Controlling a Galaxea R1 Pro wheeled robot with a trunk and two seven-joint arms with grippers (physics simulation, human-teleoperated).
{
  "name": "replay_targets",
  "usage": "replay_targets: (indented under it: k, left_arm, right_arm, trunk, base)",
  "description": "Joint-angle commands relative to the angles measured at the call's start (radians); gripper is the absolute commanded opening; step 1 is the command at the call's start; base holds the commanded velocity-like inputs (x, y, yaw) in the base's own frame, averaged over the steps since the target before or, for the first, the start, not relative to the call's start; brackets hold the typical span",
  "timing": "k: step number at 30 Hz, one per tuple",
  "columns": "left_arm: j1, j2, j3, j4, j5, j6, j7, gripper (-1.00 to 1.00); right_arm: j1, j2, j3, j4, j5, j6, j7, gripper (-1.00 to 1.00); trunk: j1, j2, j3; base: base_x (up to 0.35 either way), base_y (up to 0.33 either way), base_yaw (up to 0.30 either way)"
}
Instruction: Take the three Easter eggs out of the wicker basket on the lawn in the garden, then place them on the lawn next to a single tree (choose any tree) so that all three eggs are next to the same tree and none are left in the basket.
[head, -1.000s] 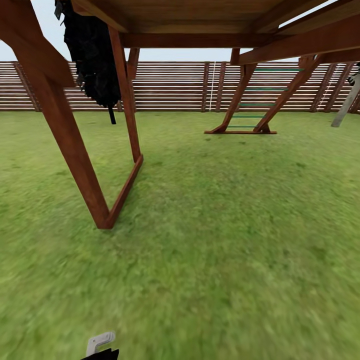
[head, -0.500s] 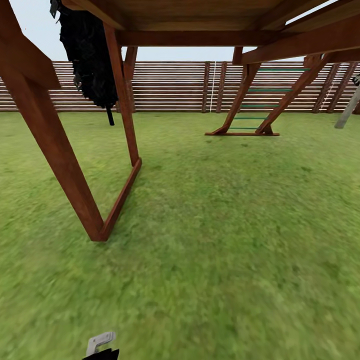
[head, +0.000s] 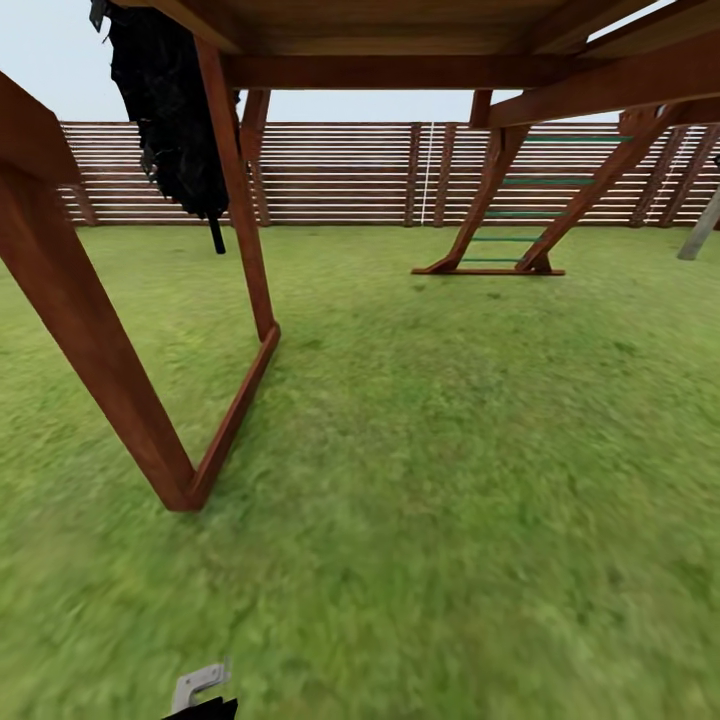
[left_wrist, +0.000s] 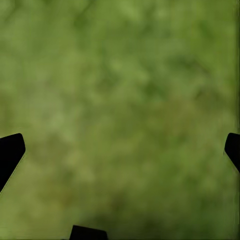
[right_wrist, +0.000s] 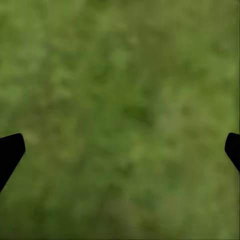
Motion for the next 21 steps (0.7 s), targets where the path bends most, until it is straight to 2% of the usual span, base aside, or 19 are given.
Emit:
replay_targets:
  k: [1,21]
  left_arm:
    - [0.0,0.0,0.0,0.0,0.0,0.0,0.0,1.0]
    - [0.0,0.0,0.0,0.0,0.0,0.0,0.0,1.0]
  right_arm:
    - [0.0,0.0,0.0,0.0,0.0,0.0,0.0,1.0]
    - [0.0,0.0,0.0,0.0,0.0,0.0,0.0,1.0]
  trunk:
    - [0.0,0.0,0.0]
    - [0.0,0.0,0.0]
  base:
    - [0.339,0.0,0.0]
    - [0.339,0.0,0.0]
